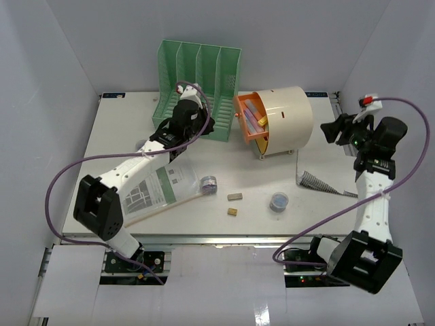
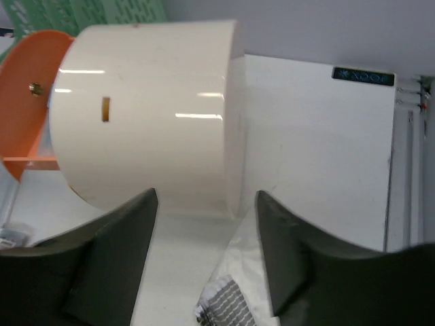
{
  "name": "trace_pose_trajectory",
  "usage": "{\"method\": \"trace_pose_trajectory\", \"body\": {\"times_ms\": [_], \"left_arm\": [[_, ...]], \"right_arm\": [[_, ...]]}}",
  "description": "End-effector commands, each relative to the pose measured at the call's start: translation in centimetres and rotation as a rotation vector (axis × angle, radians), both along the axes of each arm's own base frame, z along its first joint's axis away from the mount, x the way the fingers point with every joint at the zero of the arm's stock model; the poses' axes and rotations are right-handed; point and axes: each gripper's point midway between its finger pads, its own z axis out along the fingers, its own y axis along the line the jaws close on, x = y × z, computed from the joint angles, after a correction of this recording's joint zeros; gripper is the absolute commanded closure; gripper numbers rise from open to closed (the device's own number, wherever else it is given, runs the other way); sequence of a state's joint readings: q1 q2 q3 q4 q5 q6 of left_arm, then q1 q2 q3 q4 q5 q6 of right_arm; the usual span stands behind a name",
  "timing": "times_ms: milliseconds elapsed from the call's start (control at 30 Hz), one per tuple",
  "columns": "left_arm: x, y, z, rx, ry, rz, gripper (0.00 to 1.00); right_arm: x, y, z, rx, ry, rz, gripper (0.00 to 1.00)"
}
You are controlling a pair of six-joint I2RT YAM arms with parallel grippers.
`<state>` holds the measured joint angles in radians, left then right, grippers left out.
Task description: Organize the desk
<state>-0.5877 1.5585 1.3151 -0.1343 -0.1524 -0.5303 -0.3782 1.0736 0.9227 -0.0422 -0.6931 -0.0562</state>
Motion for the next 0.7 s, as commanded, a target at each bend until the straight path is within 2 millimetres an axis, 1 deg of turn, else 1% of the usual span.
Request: {"method": "trace_pose_trajectory", "body": {"times_ms": [0, 33, 67, 100, 133, 167, 300, 333, 433, 500, 567, 633, 667], "left_arm": [[0.5, -3.5, -0.2, -0.094, 0.027, -0.139, 0.98], [0.6, -4.0, -0.2, -0.101, 0.03, -0.159, 0.97], [0.8, -4.2, 0.2, -0.107, 0.022, -0.166, 0.96], [0.9, -4.4, 0.2, -0.107, 0.023, -0.17, 0.96], [1.1, -4.5, 0.6, -0.111, 0.013, -0.176, 0.94], [1.2, -4.8, 0.7, -0.111, 0.009, -0.186, 0.91], [1.6, -5.4, 0.8, -0.105, 0.003, -0.216, 0.84], [1.6, -5.6, 0.5, -0.106, 0.01, -0.227, 0.83], [1.7, -6.9, 0.3, -0.124, 0.023, -0.28, 0.8], [2.0, -7.3, 0.1, -0.131, 0.032, -0.296, 0.79], [2.4, -7.8, 0.0, -0.138, 0.036, -0.301, 0.79], [2.7, -8.4, -0.3, -0.144, 0.048, -0.316, 0.77], [2.7, -8.7, -0.1, -0.15, 0.049, -0.325, 0.76]], "right_arm": [[5.2, 0.0, 4.7, 0.149, -0.034, 0.027, 0.24], [6.0, 0.4, 4.8, 0.168, -0.024, 0.062, 0.18], [6.7, 0.6, 5.4, 0.176, -0.028, 0.081, 0.15], [7.2, 0.8, 5.0, 0.186, -0.014, 0.098, 0.14], [8.0, 0.8, 5.5, 0.195, -0.019, 0.109, 0.11], [9.1, 0.8, 5.1, 0.212, -0.007, 0.122, 0.09], [11.3, 1.5, 4.9, 0.229, 0.0, 0.144, 0.06], [11.5, 1.6, 5.3, 0.219, -0.02, 0.149, 0.06], [12.1, 3.6, 4.9, 0.172, -0.037, 0.173, 0.05], [12.5, 4.7, 4.4, 0.139, -0.032, 0.175, 0.05], [13.0, 5.6, 3.4, 0.113, -0.018, 0.154, 0.06], [13.6, 5.6, 3.0, 0.096, -0.013, 0.106, 0.07], [13.8, 5.5, 3.0, 0.1, -0.012, 0.088, 0.08]]}}
